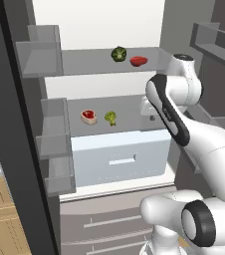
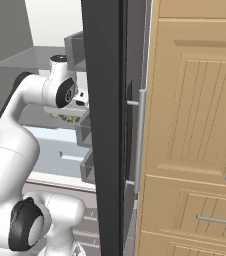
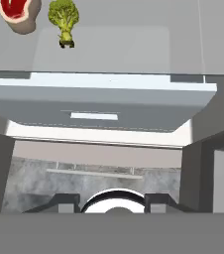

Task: Place one broccoli and one steak in each tupperware on the nearby counter, to pack two identical lunches.

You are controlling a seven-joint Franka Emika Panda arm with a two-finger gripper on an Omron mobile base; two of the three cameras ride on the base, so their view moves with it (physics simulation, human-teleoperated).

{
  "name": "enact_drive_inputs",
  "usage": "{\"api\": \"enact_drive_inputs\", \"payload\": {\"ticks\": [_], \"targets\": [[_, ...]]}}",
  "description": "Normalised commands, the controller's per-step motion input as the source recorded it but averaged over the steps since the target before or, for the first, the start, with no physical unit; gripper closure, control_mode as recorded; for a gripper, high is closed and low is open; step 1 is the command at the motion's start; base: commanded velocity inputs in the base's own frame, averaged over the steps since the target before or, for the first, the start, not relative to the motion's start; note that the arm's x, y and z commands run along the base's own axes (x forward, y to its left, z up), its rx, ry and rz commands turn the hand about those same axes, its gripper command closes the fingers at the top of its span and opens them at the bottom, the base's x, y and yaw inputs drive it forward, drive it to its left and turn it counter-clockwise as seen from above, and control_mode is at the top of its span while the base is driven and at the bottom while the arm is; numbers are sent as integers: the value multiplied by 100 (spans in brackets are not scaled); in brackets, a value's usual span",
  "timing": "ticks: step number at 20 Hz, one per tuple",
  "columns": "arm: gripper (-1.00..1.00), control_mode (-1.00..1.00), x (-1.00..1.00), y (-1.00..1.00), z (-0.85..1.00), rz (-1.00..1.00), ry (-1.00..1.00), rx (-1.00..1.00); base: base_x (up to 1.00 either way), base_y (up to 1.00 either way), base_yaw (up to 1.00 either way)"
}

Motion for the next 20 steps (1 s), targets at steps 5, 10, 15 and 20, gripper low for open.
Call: {"api": "enact_drive_inputs", "payload": {"ticks": [5,10,15,20], "targets": [[-100,-100,-10,4,4,0,-6,0,0,0,0],[-100,-100,-26,8,32,0,-34,0,0,0,0],[-100,-100,-13,23,41,-2,-32,0,0,0,0],[-100,-100,-1,22,51,-6,-15,0,0,0,0]]}}
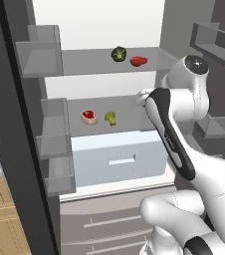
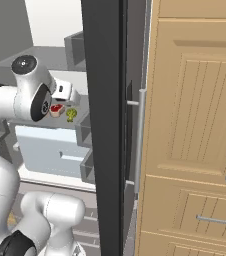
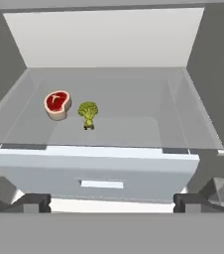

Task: Place one broccoli and one steak in each tupperware on the nearby counter, to pack two identical lunches.

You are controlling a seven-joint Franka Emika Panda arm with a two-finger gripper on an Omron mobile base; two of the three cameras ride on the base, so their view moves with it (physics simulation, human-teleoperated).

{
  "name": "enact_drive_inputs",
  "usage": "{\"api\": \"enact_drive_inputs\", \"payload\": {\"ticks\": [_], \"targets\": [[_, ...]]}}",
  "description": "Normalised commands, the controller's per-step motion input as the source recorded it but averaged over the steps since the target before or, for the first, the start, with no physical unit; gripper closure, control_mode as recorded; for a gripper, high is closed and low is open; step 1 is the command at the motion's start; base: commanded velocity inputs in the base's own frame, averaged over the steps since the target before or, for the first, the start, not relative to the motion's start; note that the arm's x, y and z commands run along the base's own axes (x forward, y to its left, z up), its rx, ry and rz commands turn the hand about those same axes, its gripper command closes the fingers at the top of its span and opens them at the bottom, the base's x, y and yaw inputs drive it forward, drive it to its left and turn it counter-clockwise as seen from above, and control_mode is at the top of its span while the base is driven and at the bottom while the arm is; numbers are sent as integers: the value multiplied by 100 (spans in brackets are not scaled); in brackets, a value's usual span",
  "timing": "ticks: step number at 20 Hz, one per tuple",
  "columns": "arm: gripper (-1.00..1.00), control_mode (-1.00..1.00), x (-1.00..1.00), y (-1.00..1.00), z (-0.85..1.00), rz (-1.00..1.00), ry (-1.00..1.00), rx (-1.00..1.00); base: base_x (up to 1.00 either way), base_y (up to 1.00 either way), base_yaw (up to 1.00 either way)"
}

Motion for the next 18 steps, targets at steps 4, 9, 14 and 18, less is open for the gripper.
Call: {"api": "enact_drive_inputs", "payload": {"ticks": [4,9,14,18], "targets": [[-100,-100,0,9,46,-9,-3,0,0,0,0],[-100,-100,2,2,50,-6,0,0,0,0,0],[-100,-100,1,0,33,-3,0,0,0,0,0],[-100,-100,14,0,4,-10,0,0,0,0,0]]}}
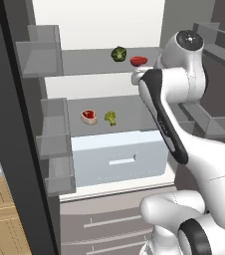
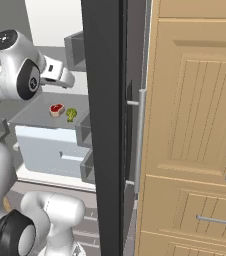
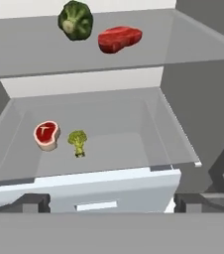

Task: Place one broccoli and one steak in each tupperware on the nearby counter, to pack two identical lunches.

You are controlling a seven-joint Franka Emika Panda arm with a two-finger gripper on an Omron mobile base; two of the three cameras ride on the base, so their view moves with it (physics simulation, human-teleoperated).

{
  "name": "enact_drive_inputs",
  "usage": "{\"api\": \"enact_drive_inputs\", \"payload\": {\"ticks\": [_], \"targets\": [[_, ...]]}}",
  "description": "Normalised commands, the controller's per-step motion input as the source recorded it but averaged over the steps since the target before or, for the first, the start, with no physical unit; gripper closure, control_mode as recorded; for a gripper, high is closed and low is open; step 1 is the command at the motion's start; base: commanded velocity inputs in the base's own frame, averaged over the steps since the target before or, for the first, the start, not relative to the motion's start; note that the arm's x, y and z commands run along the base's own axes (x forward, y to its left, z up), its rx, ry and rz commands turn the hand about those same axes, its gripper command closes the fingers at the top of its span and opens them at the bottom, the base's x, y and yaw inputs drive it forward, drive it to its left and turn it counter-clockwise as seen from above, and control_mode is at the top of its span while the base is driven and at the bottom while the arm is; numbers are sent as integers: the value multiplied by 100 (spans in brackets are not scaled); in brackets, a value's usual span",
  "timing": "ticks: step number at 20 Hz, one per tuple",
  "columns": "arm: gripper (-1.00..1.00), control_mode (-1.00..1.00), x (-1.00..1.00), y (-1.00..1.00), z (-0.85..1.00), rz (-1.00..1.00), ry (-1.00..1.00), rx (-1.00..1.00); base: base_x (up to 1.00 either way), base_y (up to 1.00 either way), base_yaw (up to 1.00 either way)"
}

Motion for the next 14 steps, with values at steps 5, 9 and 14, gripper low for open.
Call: {"api": "enact_drive_inputs", "payload": {"ticks": [5,9,14], "targets": [[-100,-100,27,0,0,-8,0,0,0,0,0],[-100,-100,32,0,0,-7,-2,0,0,0,0],[-100,-100,29,0,0,-3,-7,0,0,0,0]]}}
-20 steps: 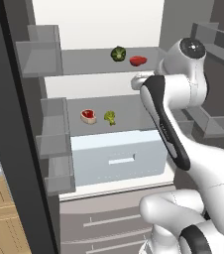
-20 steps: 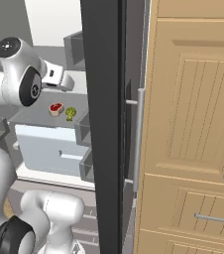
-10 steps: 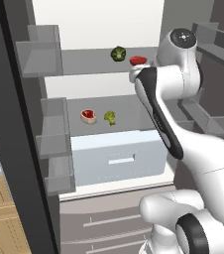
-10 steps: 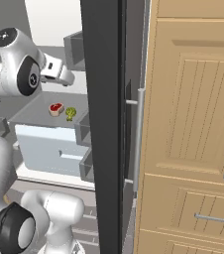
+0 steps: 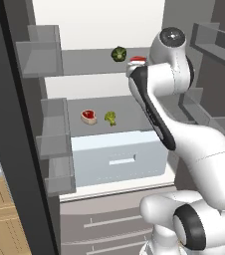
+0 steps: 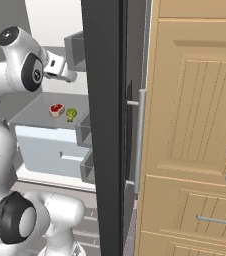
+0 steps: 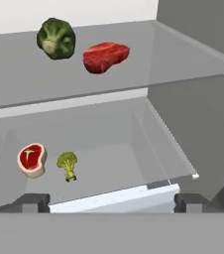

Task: Place one broccoli and one steak in each tupperware on the nearby counter, to pack two identical lunches.

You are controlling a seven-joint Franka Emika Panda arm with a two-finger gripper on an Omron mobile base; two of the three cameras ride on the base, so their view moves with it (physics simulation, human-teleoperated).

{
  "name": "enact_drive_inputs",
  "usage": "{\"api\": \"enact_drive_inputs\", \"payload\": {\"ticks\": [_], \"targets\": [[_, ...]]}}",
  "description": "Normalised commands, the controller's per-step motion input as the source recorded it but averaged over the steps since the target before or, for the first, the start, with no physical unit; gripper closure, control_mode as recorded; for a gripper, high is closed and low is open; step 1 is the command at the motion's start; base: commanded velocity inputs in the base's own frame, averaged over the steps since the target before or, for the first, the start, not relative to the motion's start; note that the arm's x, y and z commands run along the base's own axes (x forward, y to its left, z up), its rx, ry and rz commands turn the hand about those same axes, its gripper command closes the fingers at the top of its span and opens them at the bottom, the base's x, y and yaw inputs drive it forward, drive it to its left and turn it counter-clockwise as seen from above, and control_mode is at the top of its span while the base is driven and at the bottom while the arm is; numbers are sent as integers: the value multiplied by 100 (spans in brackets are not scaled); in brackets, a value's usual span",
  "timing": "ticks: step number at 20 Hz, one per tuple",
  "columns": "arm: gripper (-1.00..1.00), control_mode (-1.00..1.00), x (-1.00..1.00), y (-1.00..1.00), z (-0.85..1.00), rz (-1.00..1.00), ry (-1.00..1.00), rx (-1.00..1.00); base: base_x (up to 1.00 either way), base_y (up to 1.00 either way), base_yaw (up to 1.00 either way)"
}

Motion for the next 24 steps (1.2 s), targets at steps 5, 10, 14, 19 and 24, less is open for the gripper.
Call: {"api": "enact_drive_inputs", "payload": {"ticks": [5,10,14,19,24], "targets": [[-100,-100,42,0,0,-1,-6,0,0,0,0],[-100,-100,38,-2,4,-4,0,0,0,0,0],[-100,-100,39,0,12,-6,1,0,0,0,0],[-100,-100,36,-3,14,-4,1,0,0,0,0],[-100,-100,39,-16,0,-1,3,0,0,0,0]]}}
